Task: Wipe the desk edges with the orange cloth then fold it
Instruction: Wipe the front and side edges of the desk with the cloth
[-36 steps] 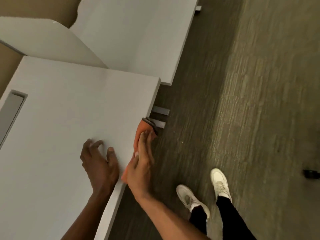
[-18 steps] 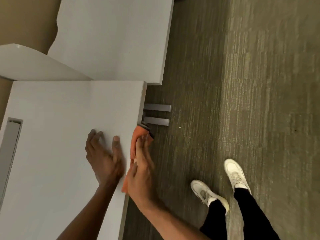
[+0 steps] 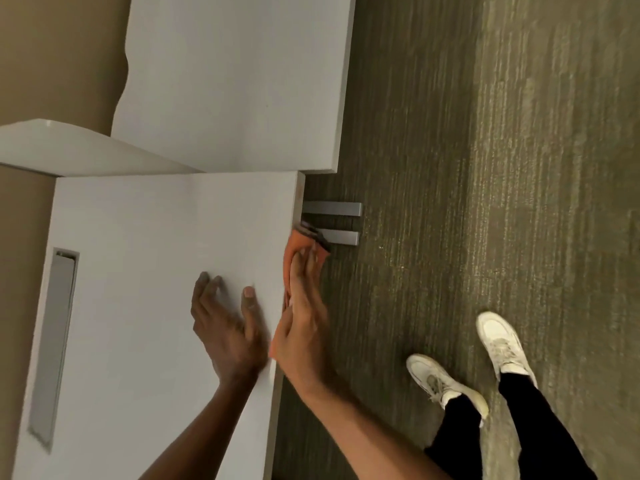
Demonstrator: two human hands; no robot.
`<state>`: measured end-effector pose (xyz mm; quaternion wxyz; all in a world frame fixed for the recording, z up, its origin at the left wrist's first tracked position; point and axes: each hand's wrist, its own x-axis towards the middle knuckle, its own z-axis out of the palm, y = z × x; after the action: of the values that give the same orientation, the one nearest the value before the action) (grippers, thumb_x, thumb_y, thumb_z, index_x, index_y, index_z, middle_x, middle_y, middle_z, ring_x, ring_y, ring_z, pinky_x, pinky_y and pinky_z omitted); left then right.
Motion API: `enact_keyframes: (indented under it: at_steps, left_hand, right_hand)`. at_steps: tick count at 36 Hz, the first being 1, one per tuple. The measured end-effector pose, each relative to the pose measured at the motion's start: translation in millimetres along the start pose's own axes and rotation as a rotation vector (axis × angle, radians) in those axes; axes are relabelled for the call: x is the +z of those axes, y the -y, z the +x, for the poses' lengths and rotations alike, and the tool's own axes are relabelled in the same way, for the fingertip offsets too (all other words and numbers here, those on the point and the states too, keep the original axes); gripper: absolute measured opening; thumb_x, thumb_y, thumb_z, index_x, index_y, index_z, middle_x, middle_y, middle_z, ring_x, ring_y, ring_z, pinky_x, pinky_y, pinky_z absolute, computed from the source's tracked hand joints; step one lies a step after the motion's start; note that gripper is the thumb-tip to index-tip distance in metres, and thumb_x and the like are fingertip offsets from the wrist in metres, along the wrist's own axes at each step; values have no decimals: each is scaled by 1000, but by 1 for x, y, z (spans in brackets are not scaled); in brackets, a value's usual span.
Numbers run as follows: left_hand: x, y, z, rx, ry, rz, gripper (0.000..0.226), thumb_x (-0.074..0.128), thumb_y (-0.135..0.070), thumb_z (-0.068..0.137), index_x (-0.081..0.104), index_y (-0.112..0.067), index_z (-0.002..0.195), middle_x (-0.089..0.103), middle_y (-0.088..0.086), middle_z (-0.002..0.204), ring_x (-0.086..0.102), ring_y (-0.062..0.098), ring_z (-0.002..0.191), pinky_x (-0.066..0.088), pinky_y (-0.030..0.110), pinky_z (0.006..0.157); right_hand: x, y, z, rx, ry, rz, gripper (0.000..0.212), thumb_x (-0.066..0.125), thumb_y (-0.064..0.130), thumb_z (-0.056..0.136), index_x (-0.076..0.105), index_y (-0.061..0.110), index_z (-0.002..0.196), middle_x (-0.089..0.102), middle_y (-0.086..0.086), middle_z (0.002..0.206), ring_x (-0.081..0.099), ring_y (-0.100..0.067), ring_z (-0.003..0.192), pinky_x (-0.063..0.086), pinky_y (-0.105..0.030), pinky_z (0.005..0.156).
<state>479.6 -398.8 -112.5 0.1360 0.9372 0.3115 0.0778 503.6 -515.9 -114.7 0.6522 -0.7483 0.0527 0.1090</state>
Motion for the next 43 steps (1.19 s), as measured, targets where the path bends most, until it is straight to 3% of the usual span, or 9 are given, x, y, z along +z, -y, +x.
enact_keyframes:
  at_steps: [4, 8, 13, 21, 26, 30, 32, 37, 43]
  left_hand:
    - [0, -2, -1, -7, 3, 17, 67, 44, -58, 106, 39, -17, 160, 32, 1, 174, 33, 26, 160, 28, 51, 127]
    - [0, 1, -1, -6, 19, 24, 68, 42, -58, 107, 38, -18, 161, 30, -3, 175, 29, 23, 162, 27, 50, 128]
    - [0, 4, 1, -10, 27, 21, 68, 42, -60, 107, 37, -20, 161, 28, -5, 176, 28, 21, 163, 26, 47, 127]
    - [1, 6, 1, -11, 32, 41, 66, 41, -59, 107, 36, -22, 161, 27, -6, 176, 28, 22, 163, 27, 51, 127]
    - [0, 4, 0, -11, 45, 34, 67, 41, -59, 107, 36, -20, 162, 26, -4, 177, 25, 20, 164, 25, 47, 127]
    - [0, 1, 2, -14, 47, 36, 67, 43, -57, 107, 38, -18, 161, 27, -3, 176, 25, 21, 164, 24, 46, 127]
    - [-1, 1, 2, -7, 40, 33, 66, 42, -57, 107, 38, -18, 160, 27, -2, 176, 26, 22, 163, 24, 45, 126]
    - [-1, 1, 0, -12, 35, 50, 66, 41, -56, 106, 38, -17, 158, 28, 0, 175, 28, 24, 162, 25, 46, 124]
    - [-3, 2, 0, -3, 48, 36, 66, 43, -54, 106, 38, -16, 160, 27, 1, 176, 26, 24, 164, 25, 48, 126]
  right_hand:
    - [-2, -5, -15, -9, 43, -1, 77, 49, 3, 101, 13, 15, 168, 7, -1, 177, 4, -20, 165, 30, -50, 128]
    - [-12, 8, 41, 36, 42, 21, 73, 40, 13, 97, 18, 11, 166, 10, -5, 176, 7, -23, 164, 27, -48, 130]
    - [-16, 13, 89, 24, -20, -3, 81, 53, -12, 94, 20, 7, 166, 11, -8, 176, 7, -26, 164, 23, -46, 131]
    - [-18, -6, 5, -82, 124, -7, 63, 30, 23, 106, 16, 9, 166, 9, -9, 176, 9, -25, 164, 31, -55, 127]
    - [-25, 7, 87, -76, 46, 0, 67, 41, 15, 102, 20, 1, 164, 16, -16, 174, 13, -33, 163, 27, -53, 129]
    - [-21, 15, 119, -79, -30, -66, 83, 49, -13, 91, 18, 5, 166, 13, -14, 176, 7, -30, 164, 25, -48, 130]
    - [-18, 12, 93, -101, -32, -90, 87, 50, -12, 90, 16, 7, 167, 10, -11, 177, 6, -27, 164, 26, -48, 130]
    - [-20, -12, 19, -200, 64, -155, 67, 44, 2, 103, 18, 2, 165, 12, -16, 176, 9, -30, 164, 31, -56, 126]
    - [-22, -4, 75, -178, 41, -183, 86, 66, -1, 97, 15, 5, 166, 14, -18, 174, 9, -29, 164, 27, -52, 129]
